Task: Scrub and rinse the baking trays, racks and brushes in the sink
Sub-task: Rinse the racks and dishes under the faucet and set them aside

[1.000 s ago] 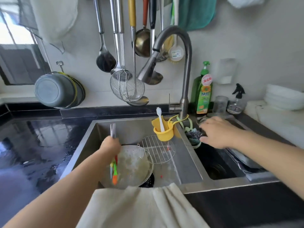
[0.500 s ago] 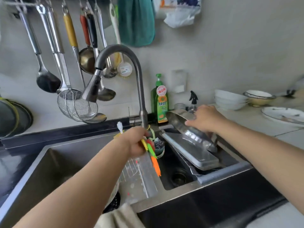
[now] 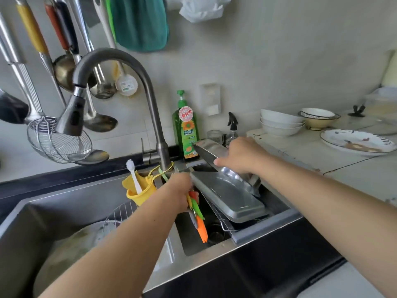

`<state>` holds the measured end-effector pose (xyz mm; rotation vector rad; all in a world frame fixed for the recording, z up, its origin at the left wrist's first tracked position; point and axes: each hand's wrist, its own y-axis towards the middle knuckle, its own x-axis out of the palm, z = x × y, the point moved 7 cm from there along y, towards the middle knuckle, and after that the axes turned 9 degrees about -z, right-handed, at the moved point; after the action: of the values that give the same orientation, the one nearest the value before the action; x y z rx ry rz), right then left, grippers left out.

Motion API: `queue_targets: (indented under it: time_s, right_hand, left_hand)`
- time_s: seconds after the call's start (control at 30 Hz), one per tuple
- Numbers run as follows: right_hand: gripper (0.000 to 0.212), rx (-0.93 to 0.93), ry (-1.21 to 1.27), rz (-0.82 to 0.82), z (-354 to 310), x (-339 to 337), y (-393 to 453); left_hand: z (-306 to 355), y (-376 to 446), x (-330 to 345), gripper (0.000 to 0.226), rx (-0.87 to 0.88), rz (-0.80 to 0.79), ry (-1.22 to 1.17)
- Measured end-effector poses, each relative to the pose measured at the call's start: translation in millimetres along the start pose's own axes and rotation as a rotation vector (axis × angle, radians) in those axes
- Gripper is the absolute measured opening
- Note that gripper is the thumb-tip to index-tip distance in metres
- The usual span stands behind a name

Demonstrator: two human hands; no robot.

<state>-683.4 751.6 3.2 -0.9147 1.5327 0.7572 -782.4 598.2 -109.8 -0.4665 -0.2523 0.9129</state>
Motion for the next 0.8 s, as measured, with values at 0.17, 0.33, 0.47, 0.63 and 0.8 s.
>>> queue_targets:
  time_s: [0.17, 0.33, 0.47, 0.63, 0.8]
  right_hand:
    - [0.067, -0.091, -0.089, 0.033, -15.6, 33.0, -19.1]
    - [0.097, -0.016, -0.149, 0.036, -4.6, 57.4, -31.5]
    - [0.077, 0.103, -0.183, 0.121, 21.7, 38.4, -20.7]
    - [0.073, 0.163, -0.152, 0.133, 38.4, 24.0, -3.9]
    - [0.062, 0.196, -0.127, 0.096, 51.6, 9.0, 8.1]
  left_hand:
    - [-11.5, -5.6, 25.9, 0.023, 0.029, -0.081, -0.094]
    - [-0.3, -9.8, 42.2, 0.018, 0.069, -0.242, -0.268]
    - [0.1, -13.9, 57.3, 0.017, 0.037, -0.335, -0.367]
    - [21.0, -10.5, 77.6, 0.011, 0.086, -0.276, -0.33]
    - [4.8, -4.2, 76.6, 0.016, 0.107, -0.202, -0.33]
